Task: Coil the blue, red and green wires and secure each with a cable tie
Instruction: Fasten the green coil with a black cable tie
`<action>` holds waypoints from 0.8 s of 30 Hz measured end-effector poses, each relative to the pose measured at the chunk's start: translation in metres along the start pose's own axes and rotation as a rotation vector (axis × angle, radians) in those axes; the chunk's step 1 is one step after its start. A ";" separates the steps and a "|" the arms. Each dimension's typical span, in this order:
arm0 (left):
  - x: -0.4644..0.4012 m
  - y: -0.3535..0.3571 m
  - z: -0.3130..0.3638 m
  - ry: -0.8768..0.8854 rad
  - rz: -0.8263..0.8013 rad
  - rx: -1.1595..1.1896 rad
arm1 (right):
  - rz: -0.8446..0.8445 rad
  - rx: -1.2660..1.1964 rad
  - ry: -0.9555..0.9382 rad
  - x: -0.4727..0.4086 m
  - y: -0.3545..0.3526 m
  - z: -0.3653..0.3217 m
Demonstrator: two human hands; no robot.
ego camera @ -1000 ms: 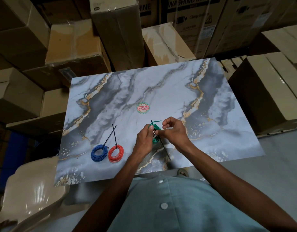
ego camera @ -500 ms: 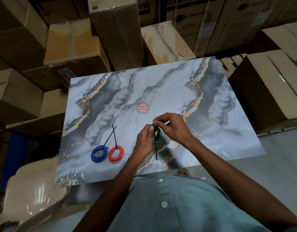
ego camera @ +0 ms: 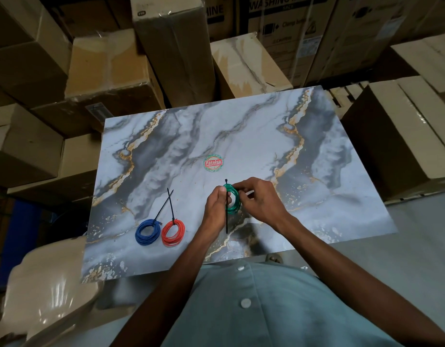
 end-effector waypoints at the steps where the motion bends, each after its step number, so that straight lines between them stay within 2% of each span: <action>1: 0.000 -0.001 0.000 -0.001 0.000 -0.006 | -0.004 -0.039 0.055 -0.001 -0.001 0.003; 4: 0.001 -0.001 0.001 0.001 -0.004 -0.030 | -0.021 -0.138 0.130 -0.005 -0.007 0.011; 10: -0.005 -0.002 -0.005 -0.061 -0.016 0.111 | -0.127 -0.206 -0.028 -0.001 0.001 0.016; 14: -0.005 -0.001 -0.002 -0.070 -0.046 0.174 | -0.053 -0.209 -0.040 0.005 0.007 0.019; 18: -0.005 0.000 0.003 -0.081 -0.032 0.197 | -0.076 -0.270 -0.003 0.002 0.006 0.015; 24: -0.005 0.001 0.001 -0.113 -0.006 0.209 | 0.042 -0.134 -0.119 0.003 0.010 0.013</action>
Point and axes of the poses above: each hand's wrist, its own x-axis away from the middle knuckle, its own y-axis out of the palm, z = x × y, the point moved 4 cm from there along -x, towards the middle knuckle, and after that the axes turned 9 degrees about z, right-handed, at the moved point
